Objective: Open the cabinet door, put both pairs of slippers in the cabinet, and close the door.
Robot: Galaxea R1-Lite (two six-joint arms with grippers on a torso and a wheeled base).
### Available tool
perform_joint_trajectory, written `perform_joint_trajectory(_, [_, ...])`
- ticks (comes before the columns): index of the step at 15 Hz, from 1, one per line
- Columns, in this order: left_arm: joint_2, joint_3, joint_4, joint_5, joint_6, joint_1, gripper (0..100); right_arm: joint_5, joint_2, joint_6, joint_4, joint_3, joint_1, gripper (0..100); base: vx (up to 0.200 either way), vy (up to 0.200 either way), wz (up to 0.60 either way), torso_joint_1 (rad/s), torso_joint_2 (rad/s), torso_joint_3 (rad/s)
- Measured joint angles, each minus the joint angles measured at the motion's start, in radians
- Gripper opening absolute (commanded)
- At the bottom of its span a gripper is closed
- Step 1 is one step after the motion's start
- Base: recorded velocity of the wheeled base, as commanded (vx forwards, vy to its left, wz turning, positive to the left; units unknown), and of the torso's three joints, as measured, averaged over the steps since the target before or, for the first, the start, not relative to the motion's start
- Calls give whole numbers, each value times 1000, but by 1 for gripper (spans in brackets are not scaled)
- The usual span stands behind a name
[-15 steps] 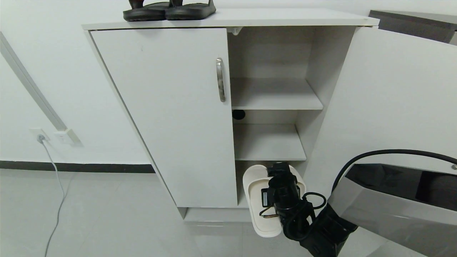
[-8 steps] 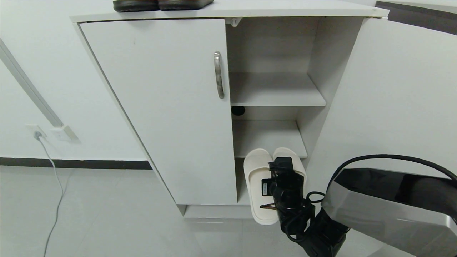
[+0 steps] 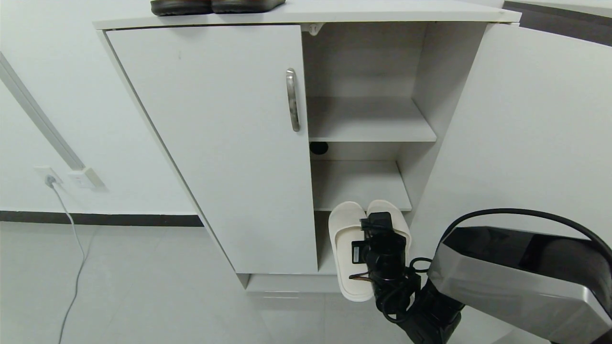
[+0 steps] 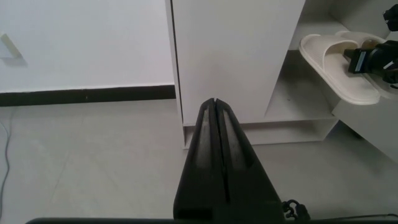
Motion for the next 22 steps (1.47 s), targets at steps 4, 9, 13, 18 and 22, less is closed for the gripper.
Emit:
perform_joint_trajectory(4, [1, 0, 1, 0, 0, 0, 0, 0, 0, 0, -1, -2, 0, 0, 200, 0, 0, 2, -2, 4])
perform_joint_trajectory(9, [1, 0, 1, 0, 1, -1, 0, 1, 0, 0, -2, -1, -3, 0, 200, 0, 0, 1, 1, 2])
perform_joint_trajectory(13, [0, 0, -1, 0, 5, 0, 0, 6, 2, -4, 3, -19, -4, 0, 50, 0, 0, 2, 1, 3])
perform_joint_trajectory(18, [0, 0, 0, -1, 4, 0, 0, 11, 36, -4, 89, -125, -19, 0, 0, 0, 0, 0, 0, 0])
perform_joint_trajectory(22, [0, 0, 0, -1, 4, 1, 0, 60, 69, -4, 272, -329, -76, 0, 0, 0, 0, 0, 0, 0])
